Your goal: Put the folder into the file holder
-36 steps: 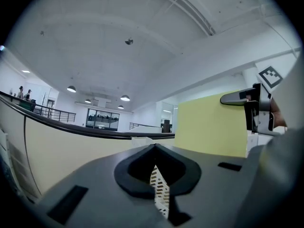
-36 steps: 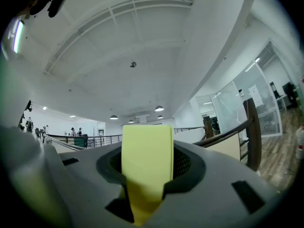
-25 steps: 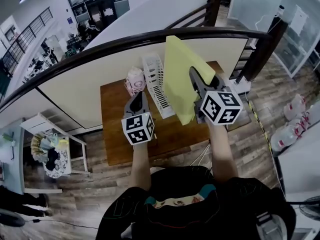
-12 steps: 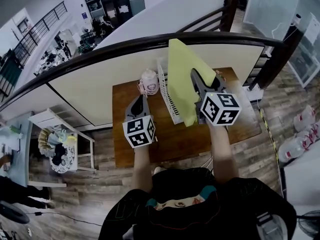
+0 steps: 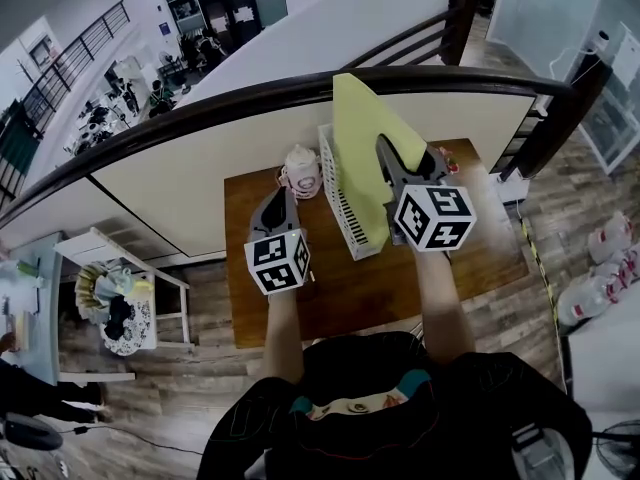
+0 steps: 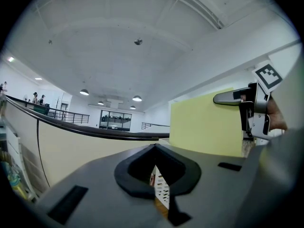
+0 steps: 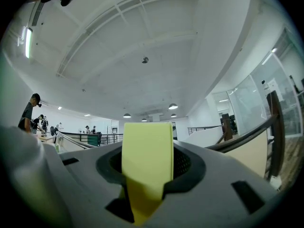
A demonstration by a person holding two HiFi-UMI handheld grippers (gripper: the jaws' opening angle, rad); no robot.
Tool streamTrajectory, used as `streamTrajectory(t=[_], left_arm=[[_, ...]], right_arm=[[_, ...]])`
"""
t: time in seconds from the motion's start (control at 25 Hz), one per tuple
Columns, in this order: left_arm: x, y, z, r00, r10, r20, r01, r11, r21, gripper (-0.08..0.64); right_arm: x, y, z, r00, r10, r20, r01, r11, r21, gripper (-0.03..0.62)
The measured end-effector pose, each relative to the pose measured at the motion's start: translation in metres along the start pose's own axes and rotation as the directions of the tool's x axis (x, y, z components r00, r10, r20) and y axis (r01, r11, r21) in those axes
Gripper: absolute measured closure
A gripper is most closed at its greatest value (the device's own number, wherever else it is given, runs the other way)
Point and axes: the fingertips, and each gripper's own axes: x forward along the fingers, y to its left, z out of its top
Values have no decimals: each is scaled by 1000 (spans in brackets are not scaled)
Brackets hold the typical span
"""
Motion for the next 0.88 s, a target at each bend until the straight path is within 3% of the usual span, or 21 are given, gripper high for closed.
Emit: streamTrajectory(t=[0.44,0.88], left_arm=[[5,22,-33,996,4,-90,-4,1000,1,558],[-6,30,-59,988,8,-151,-10,1000,-7,558]], right_arm=[[16,21,-27,998,28,64,-26,999,-37,422],[23,21,-30,994,17,107,-13,999,-38,422]])
